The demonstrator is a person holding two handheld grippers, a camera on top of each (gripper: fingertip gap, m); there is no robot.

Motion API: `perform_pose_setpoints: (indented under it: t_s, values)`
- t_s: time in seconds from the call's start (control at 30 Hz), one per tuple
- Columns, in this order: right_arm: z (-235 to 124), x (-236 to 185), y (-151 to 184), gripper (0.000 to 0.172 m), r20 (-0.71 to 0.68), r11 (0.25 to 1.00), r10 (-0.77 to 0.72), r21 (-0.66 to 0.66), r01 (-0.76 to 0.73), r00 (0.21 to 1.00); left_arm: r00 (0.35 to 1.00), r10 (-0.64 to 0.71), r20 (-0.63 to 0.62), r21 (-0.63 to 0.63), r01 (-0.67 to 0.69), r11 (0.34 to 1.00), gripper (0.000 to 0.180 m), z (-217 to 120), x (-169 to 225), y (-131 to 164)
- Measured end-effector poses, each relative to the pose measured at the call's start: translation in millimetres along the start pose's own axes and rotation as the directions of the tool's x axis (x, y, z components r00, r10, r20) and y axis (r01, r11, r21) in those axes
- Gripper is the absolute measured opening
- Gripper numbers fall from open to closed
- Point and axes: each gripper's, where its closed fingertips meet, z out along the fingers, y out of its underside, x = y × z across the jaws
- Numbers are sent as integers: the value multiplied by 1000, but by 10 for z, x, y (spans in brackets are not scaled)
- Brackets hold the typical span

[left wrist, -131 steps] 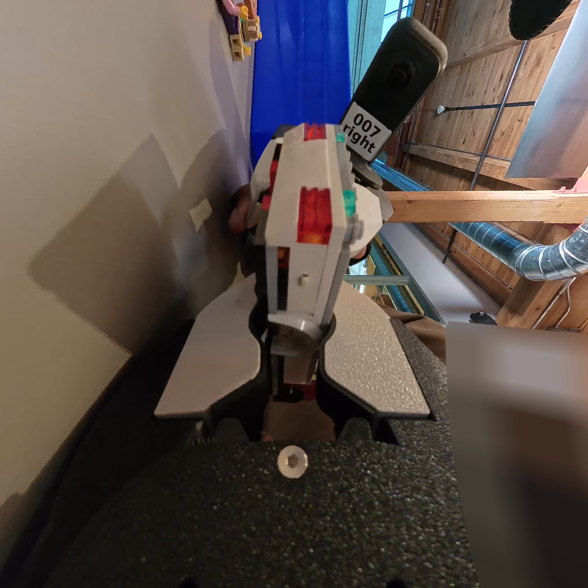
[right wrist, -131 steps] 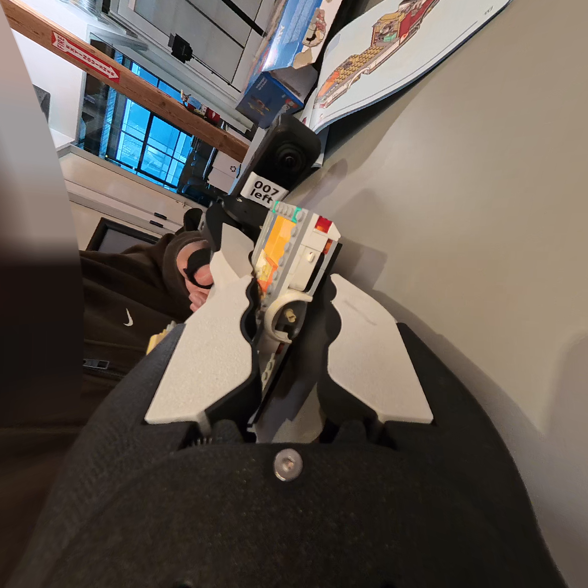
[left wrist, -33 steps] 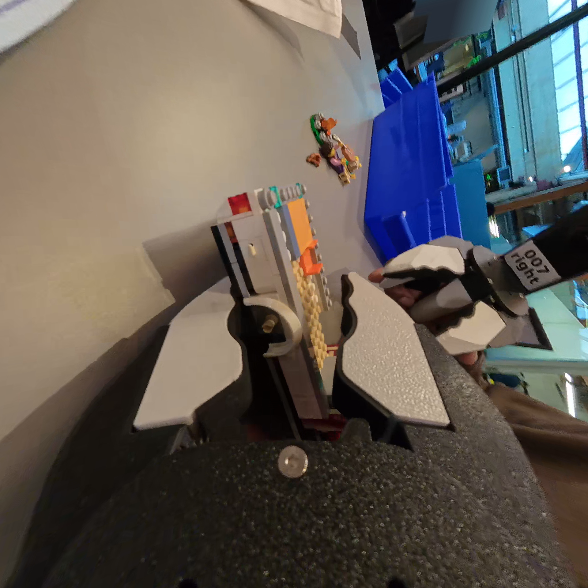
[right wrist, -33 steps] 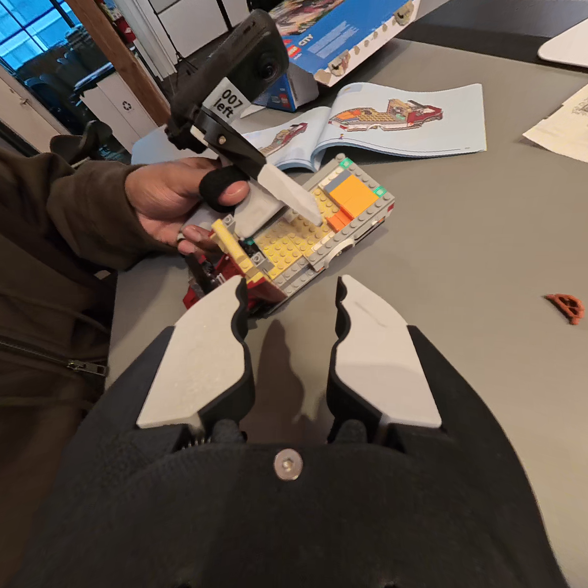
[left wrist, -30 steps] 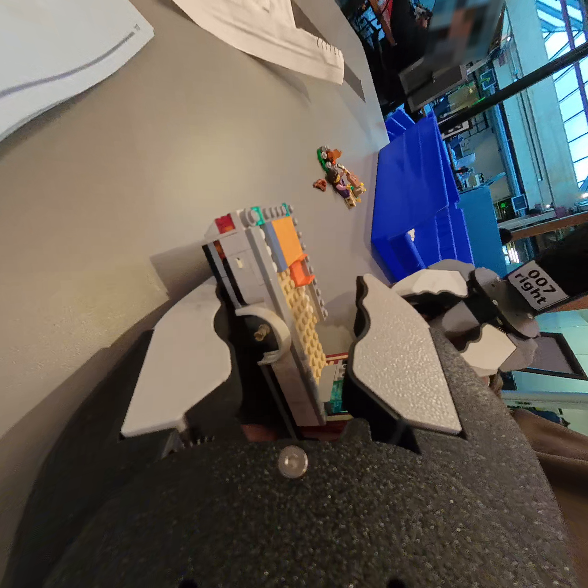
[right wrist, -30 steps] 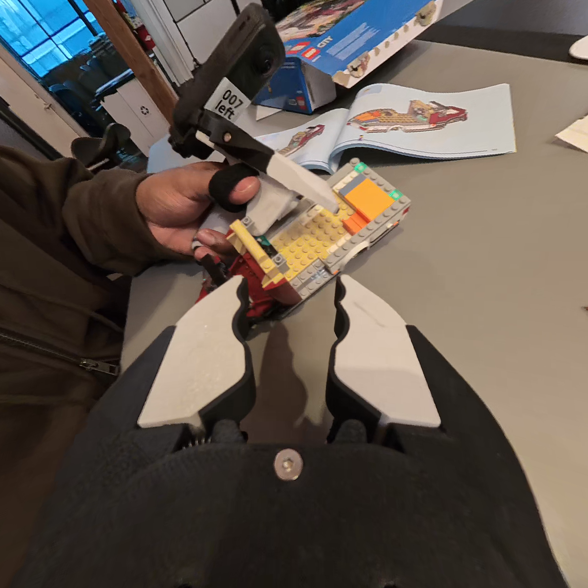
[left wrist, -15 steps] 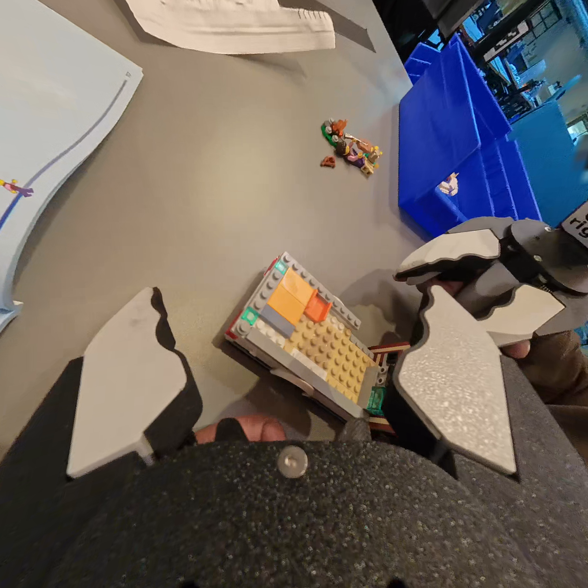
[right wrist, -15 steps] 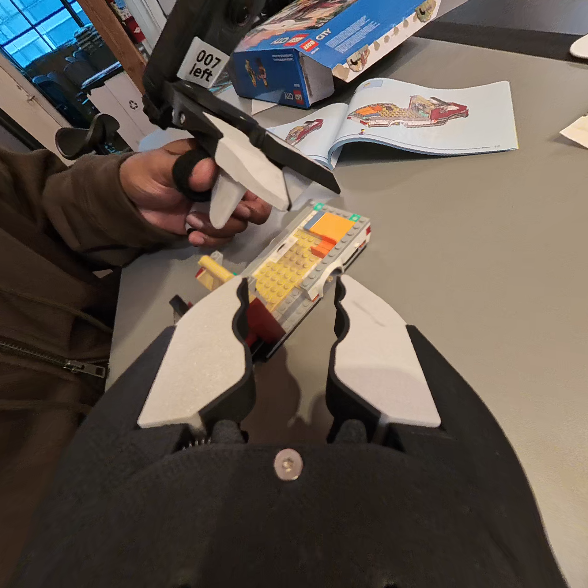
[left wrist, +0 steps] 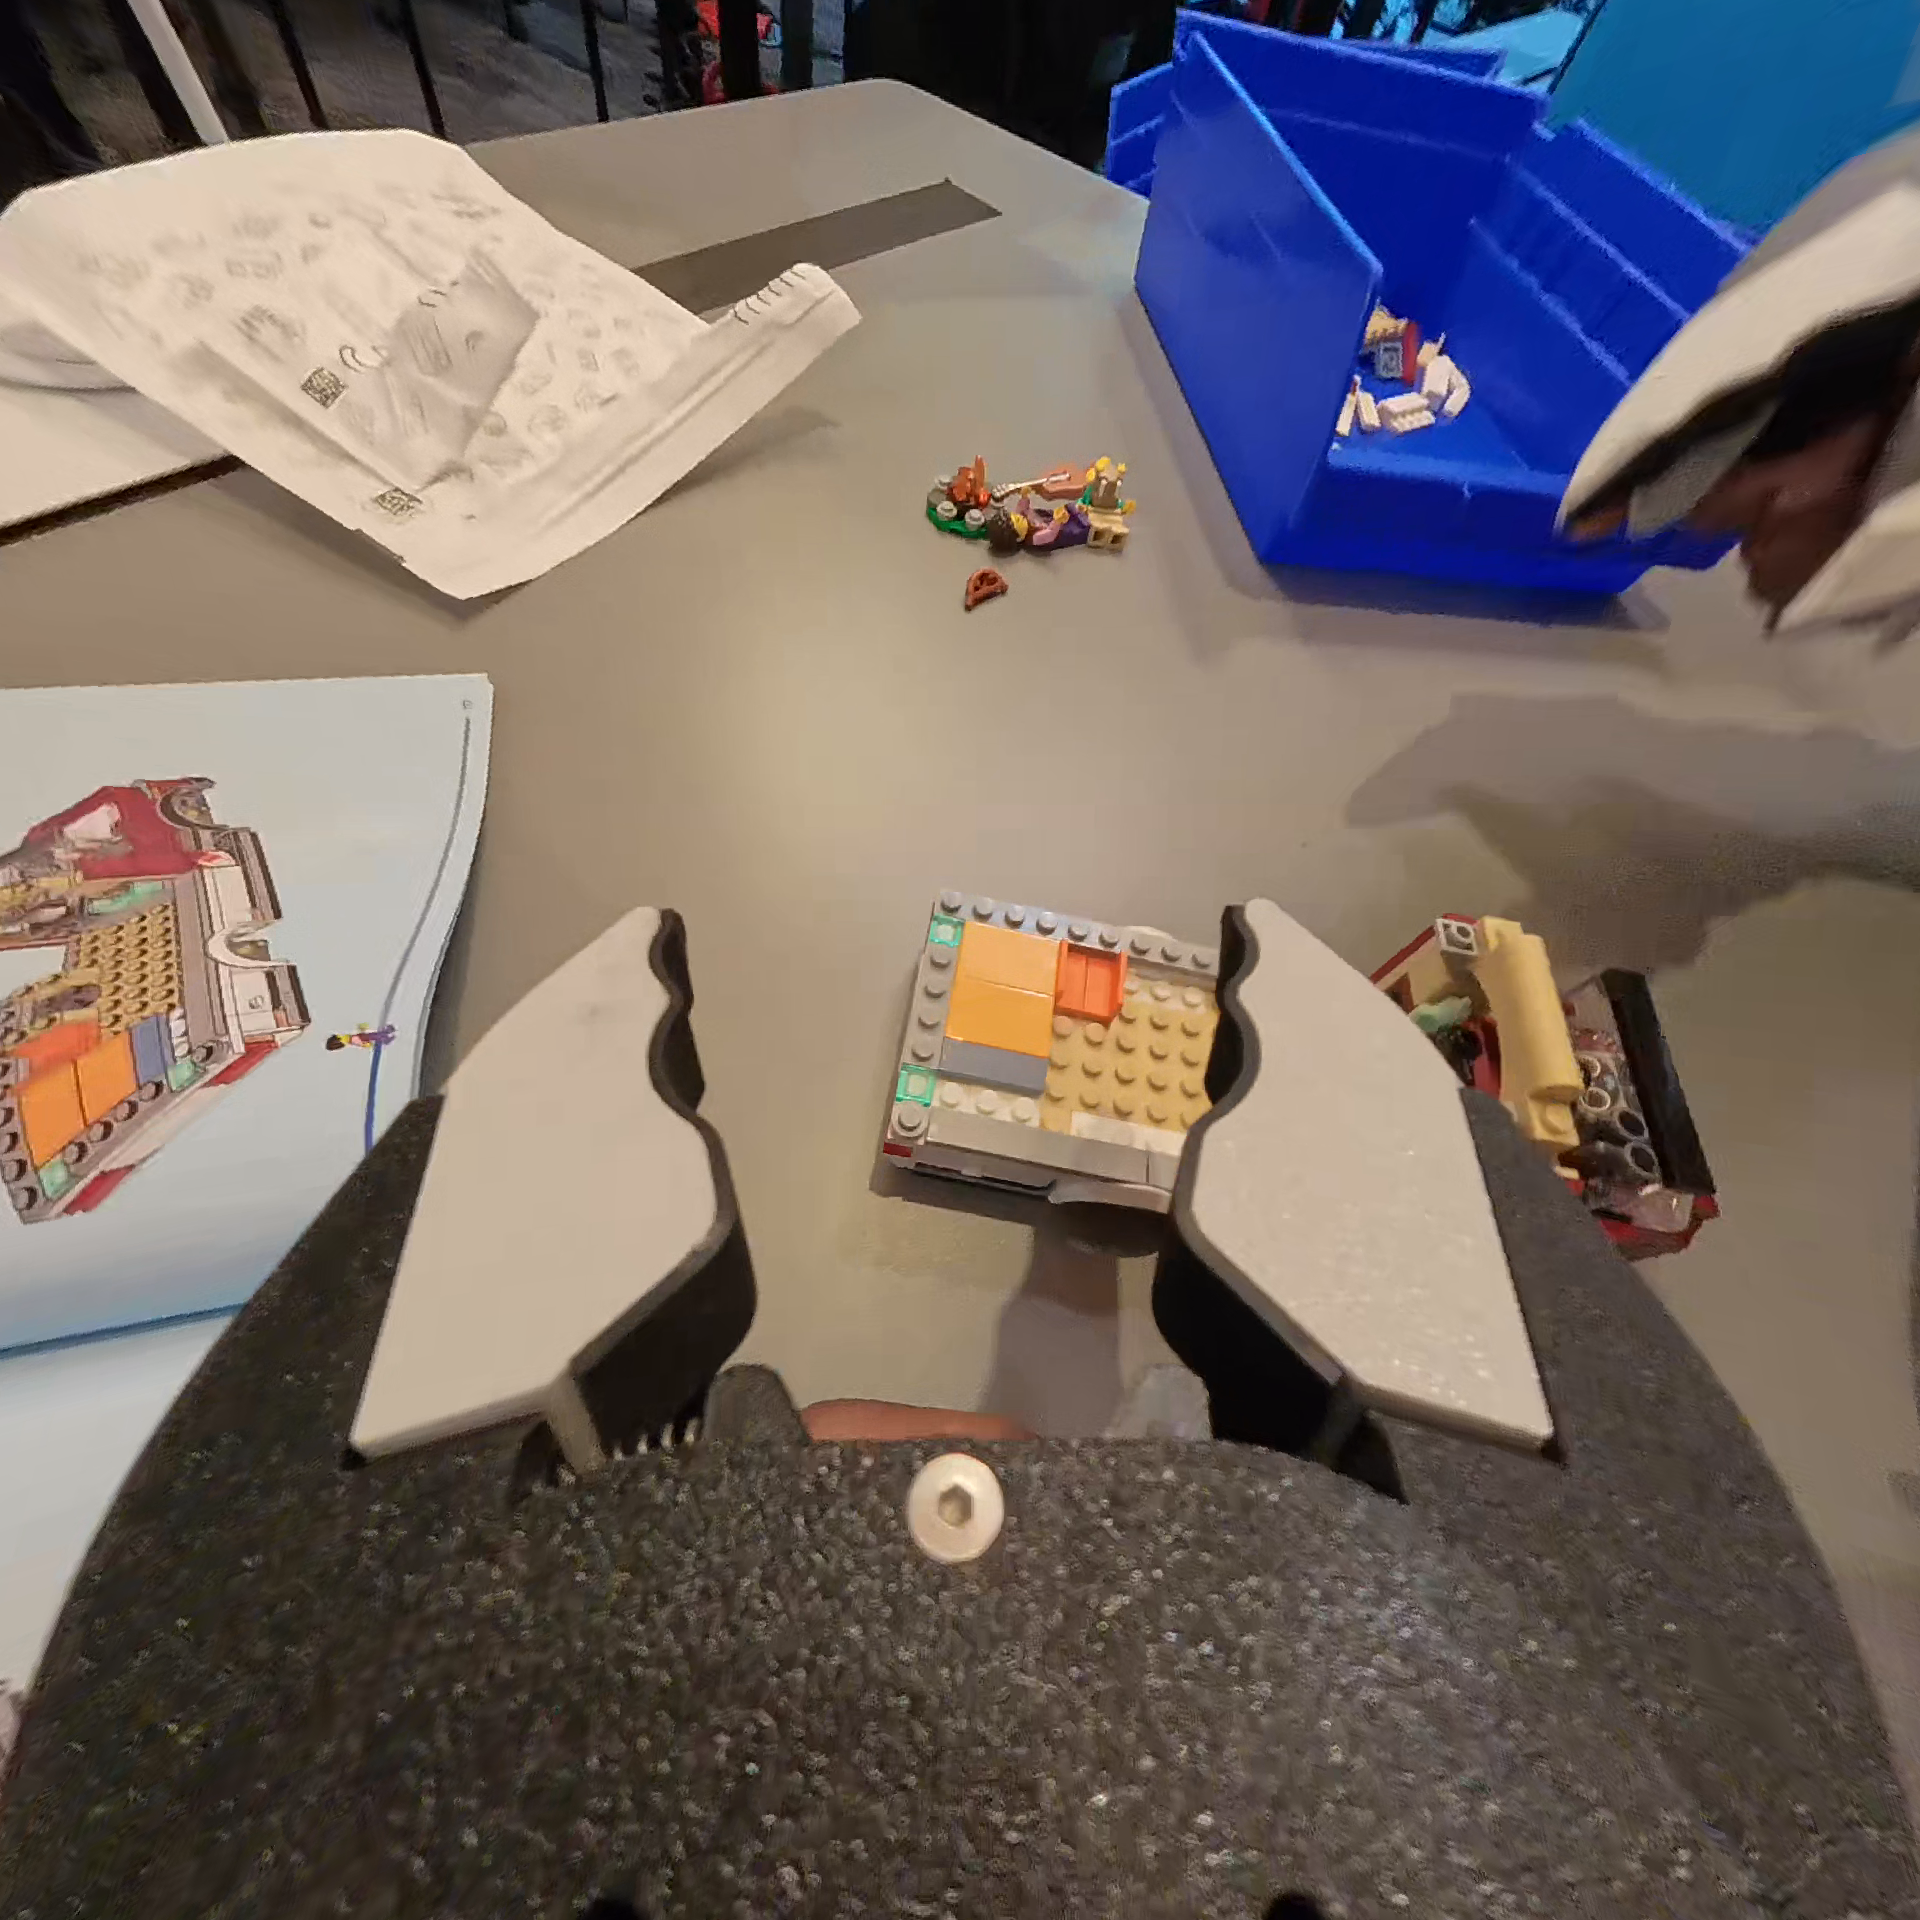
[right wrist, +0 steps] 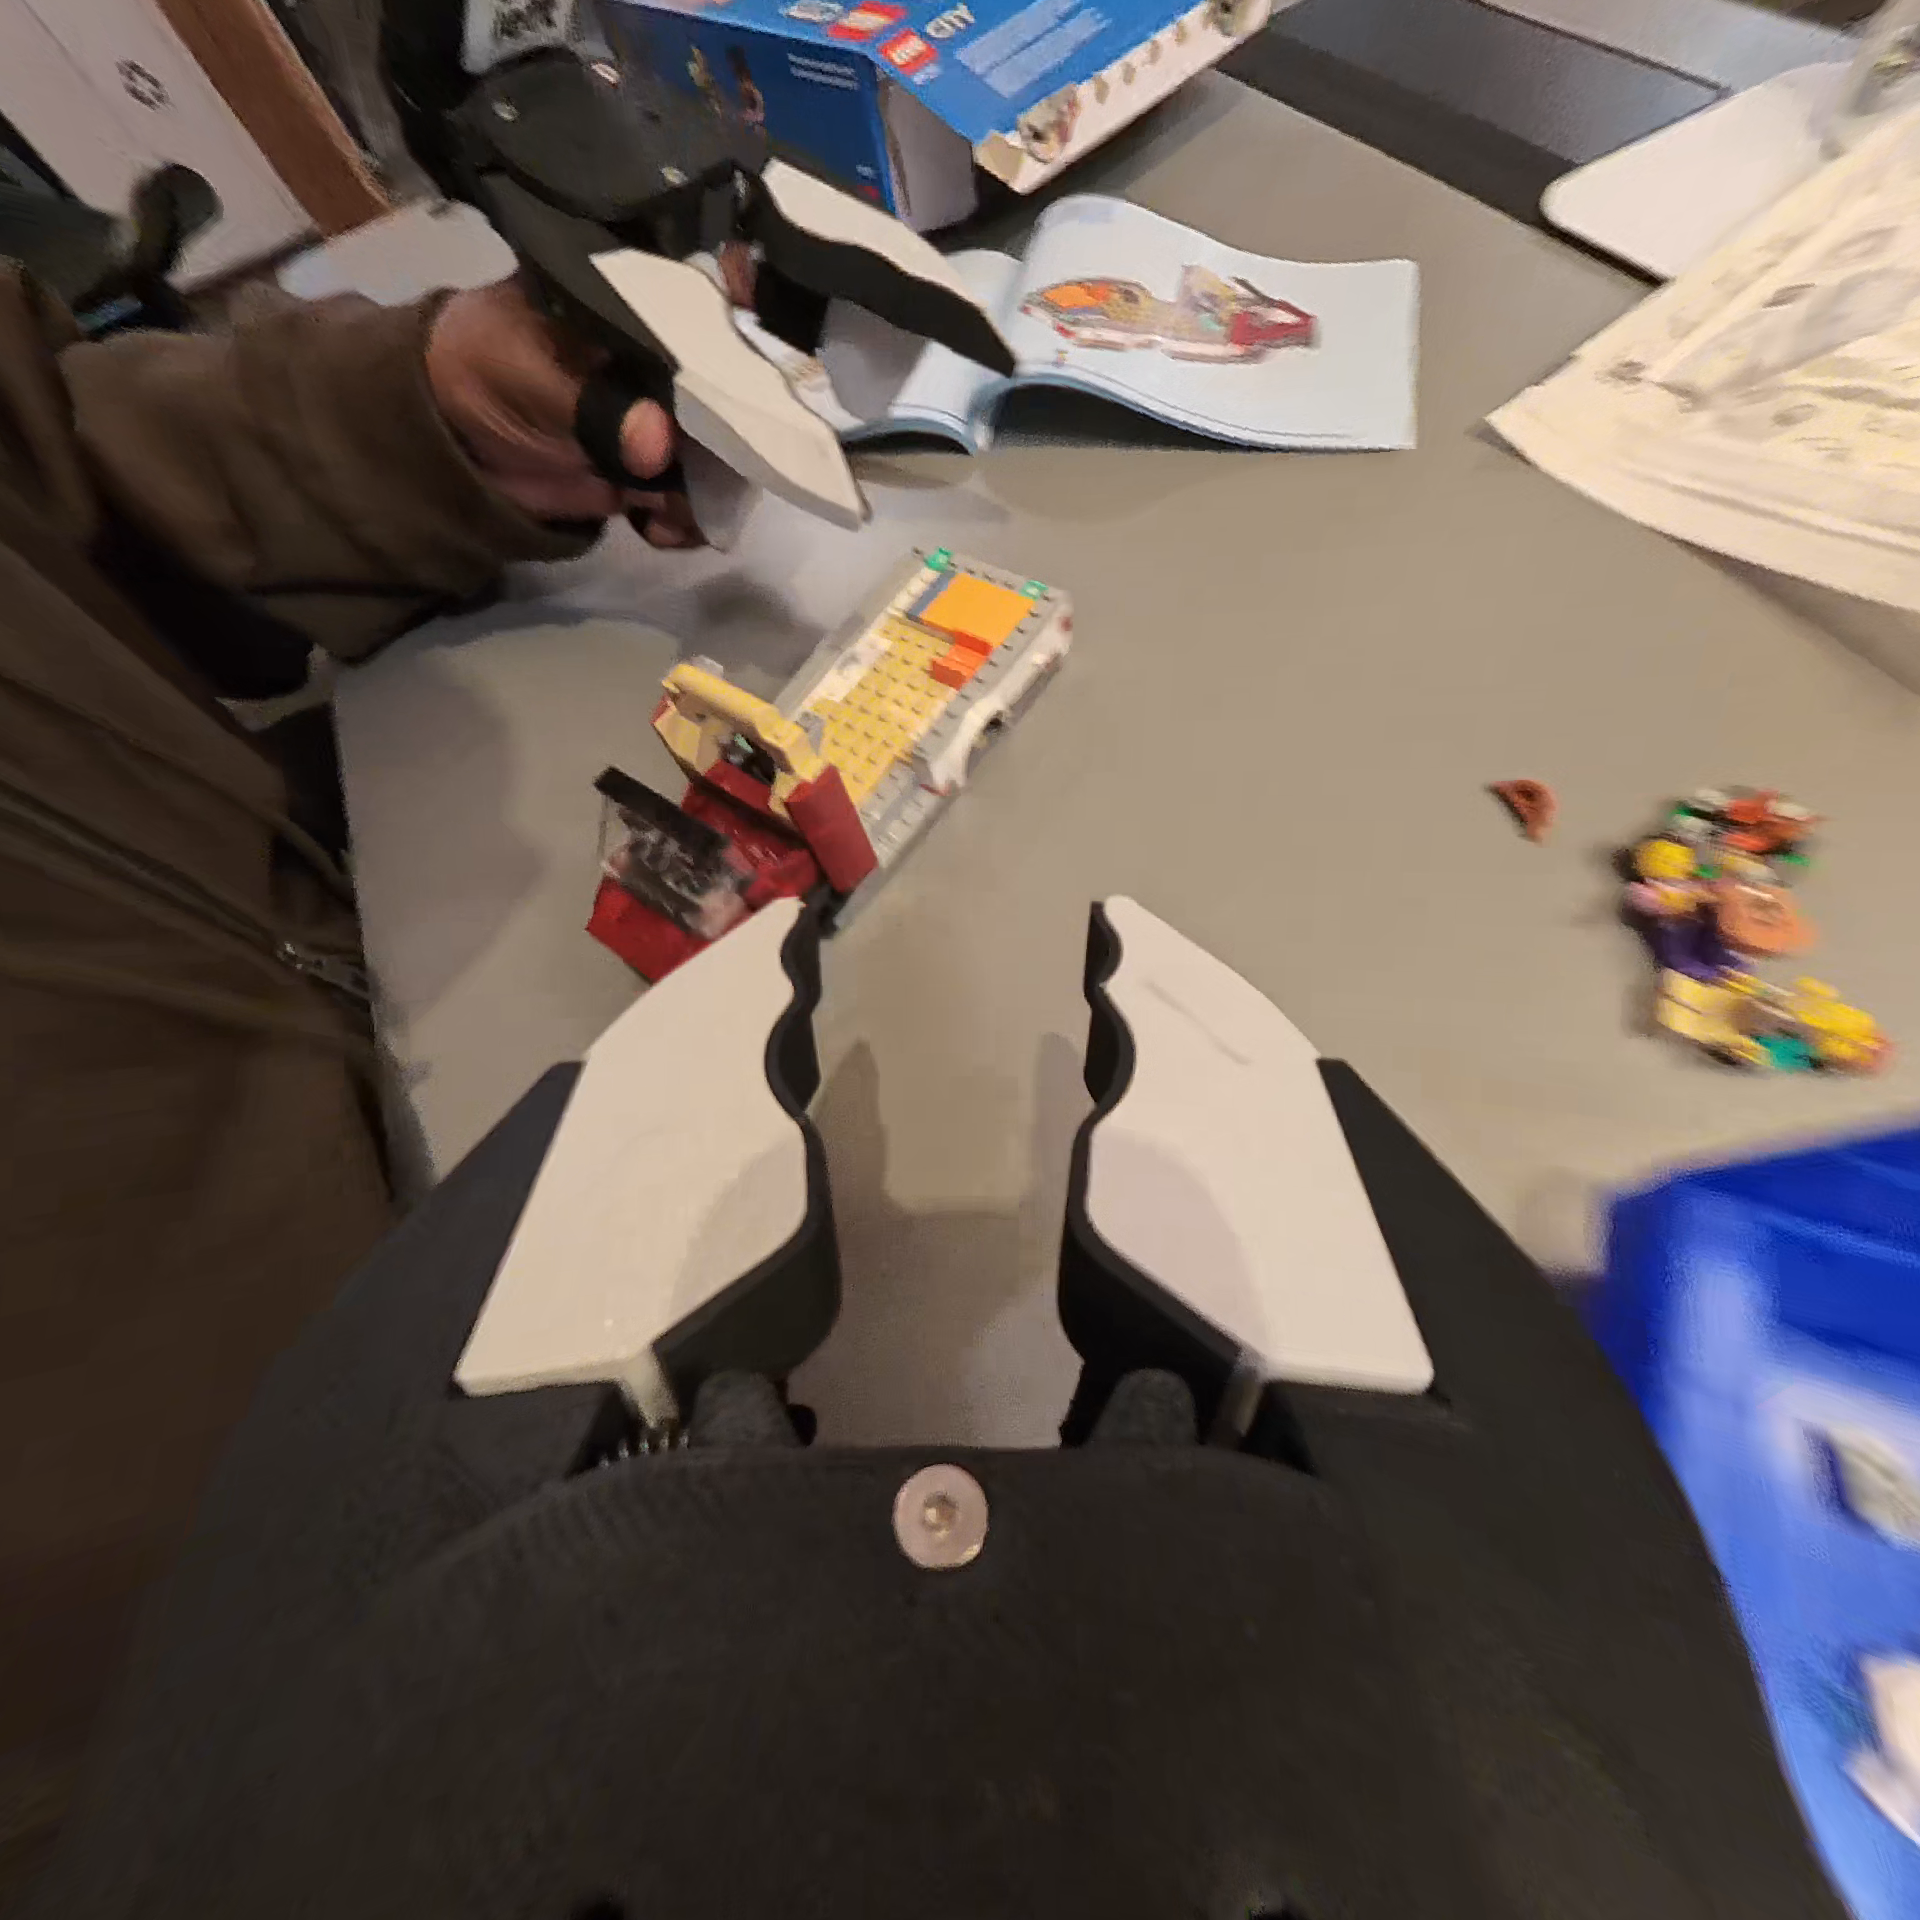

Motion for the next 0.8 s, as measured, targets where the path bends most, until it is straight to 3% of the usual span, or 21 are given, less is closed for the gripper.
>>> perform_pose_setpoints:
  t_s: [0.1,0.27,0.4,0.53,0.8]
  values:
    - [-500,382,52,48,-132,995,-37,-101,24,991,999,-2,-34,9,2,1000,94,-5,6,1]
    - [-1203,1416,371,36,-324,943,-144,-333,29,935,994,-53,-95,38,57,998,85,-12,16,11]
    - [-1174,1984,630,27,-288,875,-167,-484,7,943,994,-45,-98,4,45,999,83,28,32,92]
    - [-1022,2384,982,26,-211,730,-245,-683,37,946,992,-59,-109,-47,54,997,83,86,55,208]
    - [-1014,2683,1193,27,-194,662,-198,-749,-15,961,989,-82,-126,-59,75,995,83,97,59,217]
